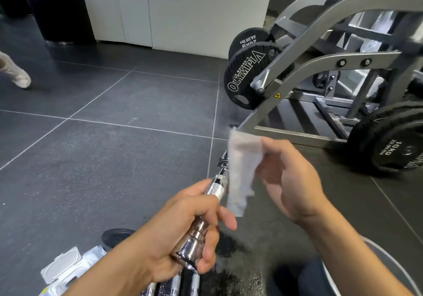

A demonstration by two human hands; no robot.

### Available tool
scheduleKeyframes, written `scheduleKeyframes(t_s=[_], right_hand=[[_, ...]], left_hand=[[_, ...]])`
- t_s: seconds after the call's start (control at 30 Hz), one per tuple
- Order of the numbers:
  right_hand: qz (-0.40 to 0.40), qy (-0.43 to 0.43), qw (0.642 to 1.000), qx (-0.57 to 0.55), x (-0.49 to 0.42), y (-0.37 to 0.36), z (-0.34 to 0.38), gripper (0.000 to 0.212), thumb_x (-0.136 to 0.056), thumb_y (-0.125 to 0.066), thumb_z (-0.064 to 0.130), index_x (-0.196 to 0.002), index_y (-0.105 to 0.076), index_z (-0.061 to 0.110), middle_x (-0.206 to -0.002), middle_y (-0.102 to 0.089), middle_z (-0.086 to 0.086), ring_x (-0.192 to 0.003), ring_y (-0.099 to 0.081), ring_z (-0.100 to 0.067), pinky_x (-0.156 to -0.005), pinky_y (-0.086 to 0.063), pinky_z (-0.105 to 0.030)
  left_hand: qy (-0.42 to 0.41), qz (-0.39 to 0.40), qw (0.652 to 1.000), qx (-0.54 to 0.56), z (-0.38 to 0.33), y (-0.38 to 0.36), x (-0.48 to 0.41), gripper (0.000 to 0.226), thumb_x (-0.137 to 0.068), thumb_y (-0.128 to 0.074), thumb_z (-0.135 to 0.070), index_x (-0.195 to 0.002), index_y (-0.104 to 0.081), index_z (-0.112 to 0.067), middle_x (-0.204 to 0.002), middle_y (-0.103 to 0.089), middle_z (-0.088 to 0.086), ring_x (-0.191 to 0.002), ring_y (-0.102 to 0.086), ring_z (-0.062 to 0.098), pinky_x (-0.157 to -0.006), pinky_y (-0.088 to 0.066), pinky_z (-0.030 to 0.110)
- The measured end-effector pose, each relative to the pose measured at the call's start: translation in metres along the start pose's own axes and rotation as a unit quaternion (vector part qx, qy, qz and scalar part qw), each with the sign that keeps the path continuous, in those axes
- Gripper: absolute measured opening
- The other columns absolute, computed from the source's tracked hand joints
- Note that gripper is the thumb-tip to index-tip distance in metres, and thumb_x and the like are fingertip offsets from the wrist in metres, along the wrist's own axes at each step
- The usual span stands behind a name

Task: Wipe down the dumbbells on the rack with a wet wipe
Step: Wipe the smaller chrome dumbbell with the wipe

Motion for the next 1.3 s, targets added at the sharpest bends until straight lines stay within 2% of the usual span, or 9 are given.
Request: scheduleKeyframes(t_s=[0.27, 0.47, 0.73, 0.8, 0.93, 1.0, 1.13, 1.23, 1.3], right_hand=[[0.209, 0.014, 0.961, 0.181, 0.01, 0.009, 0.006, 0.047, -0.102, -0.047, -0.002, -0.123, -0.074, 0.03, -0.118, -0.074, -0.006, -0.094, -0.067, -0.033, -0.082, -0.056, -0.026], [0.072, 0.15, 0.91, 0.381, 0.013, 0.0, -0.016, 0.012, -0.091, -0.066, 0.035, -0.083, -0.064, 0.027, -0.074, -0.064, 0.006, -0.067, -0.056, -0.009, -0.063, -0.045, -0.021], [0.021, -0.166, 0.908, 0.385, 0.002, -0.013, -0.032, 0.028, -0.088, -0.056, 0.014, -0.064, -0.042, 0.016, -0.06, -0.043, -0.001, -0.053, -0.035, -0.016, -0.047, -0.027, -0.027], [0.022, -0.189, 0.922, 0.336, 0.001, -0.014, -0.031, 0.025, -0.087, -0.054, 0.009, -0.063, -0.045, 0.009, -0.055, -0.044, -0.005, -0.046, -0.031, -0.017, -0.044, -0.021, -0.027], [-0.039, -0.071, 0.981, 0.179, 0.004, -0.025, -0.034, 0.027, -0.077, -0.056, 0.016, -0.064, -0.047, -0.005, -0.06, -0.038, -0.018, -0.057, -0.031, -0.021, -0.051, -0.024, -0.031], [-0.072, -0.045, 0.991, 0.104, 0.006, -0.03, -0.03, 0.024, -0.074, -0.057, 0.019, -0.056, -0.056, 0.002, -0.059, -0.047, -0.018, -0.055, -0.04, -0.022, -0.052, -0.031, -0.032], [-0.083, -0.128, 0.977, -0.147, 0.011, -0.032, -0.023, 0.02, -0.065, -0.062, 0.021, -0.051, -0.049, 0.024, -0.05, -0.04, 0.009, -0.042, -0.033, -0.009, -0.05, -0.016, -0.027], [-0.094, -0.148, 0.966, -0.19, 0.014, -0.035, -0.027, 0.026, -0.081, -0.062, 0.024, -0.057, -0.054, 0.02, -0.056, -0.042, 0.002, -0.048, -0.037, -0.015, -0.05, -0.031, -0.024], [-0.099, -0.172, 0.965, -0.17, 0.018, -0.034, -0.033, 0.034, -0.096, -0.058, 0.03, -0.066, -0.06, 0.014, -0.057, -0.051, -0.003, -0.049, -0.044, -0.017, -0.056, -0.037, -0.027]], left_hand=[[-0.01, 0.058, 0.987, -0.15, 0.001, -0.006, 0.007, 0.049, -0.071, -0.055, 0.001, -0.115, -0.067, -0.016, -0.081, -0.06, 0.024, -0.034, -0.053, 0.021, -0.039, -0.044, 0.027], [-0.083, -0.037, 0.927, -0.365, 0.005, -0.008, 0.01, 0.044, -0.085, -0.058, -0.004, -0.106, -0.067, -0.042, -0.076, -0.065, 0.012, -0.04, -0.057, 0.029, -0.042, -0.049, 0.036], [-0.16, -0.188, 0.489, -0.837, 0.005, 0.009, 0.004, 0.04, -0.091, -0.05, -0.035, -0.096, -0.01, -0.03, -0.079, -0.045, -0.004, -0.076, -0.057, 0.036, -0.062, -0.035, 0.04], [-0.145, -0.201, 0.524, -0.815, 0.005, 0.009, 0.001, 0.038, -0.089, -0.053, -0.035, -0.097, -0.016, -0.031, -0.079, -0.052, -0.002, -0.073, -0.052, 0.035, -0.061, -0.038, 0.041], [-0.059, -0.129, 0.886, -0.442, 0.008, 0.01, -0.002, 0.028, -0.076, -0.064, -0.013, -0.098, -0.049, -0.023, -0.07, -0.066, 0.012, -0.039, -0.059, 0.03, -0.039, -0.045, 0.03], [-0.006, 0.0, 0.982, -0.191, 0.01, 0.007, -0.001, 0.035, -0.069, -0.059, 0.001, -0.1, -0.044, -0.006, -0.066, -0.056, 0.021, -0.03, -0.051, 0.024, -0.037, -0.042, 0.025], [0.015, 0.121, 0.992, 0.038, 0.007, -0.007, 0.002, 0.042, -0.066, -0.056, 0.004, -0.103, -0.049, -0.012, -0.064, -0.045, 0.018, -0.028, -0.047, 0.019, -0.035, -0.044, 0.025], [-0.033, 0.012, 0.987, -0.159, 0.011, -0.008, -0.002, 0.031, -0.072, -0.058, -0.006, -0.097, -0.042, -0.016, -0.063, -0.048, 0.018, -0.031, -0.05, 0.025, -0.037, -0.042, 0.026], [-0.09, -0.134, 0.904, -0.396, 0.014, -0.004, -0.005, 0.029, -0.075, -0.062, -0.023, -0.093, -0.04, -0.027, -0.065, -0.059, 0.006, -0.041, -0.06, 0.032, -0.041, -0.042, 0.03]])
Point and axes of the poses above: each hand's wrist, its own x-axis away from the middle knuckle, its own y-axis out of the back of the hand, z = x × y, the point moved 1 cm from there along -x, towards the middle knuckle
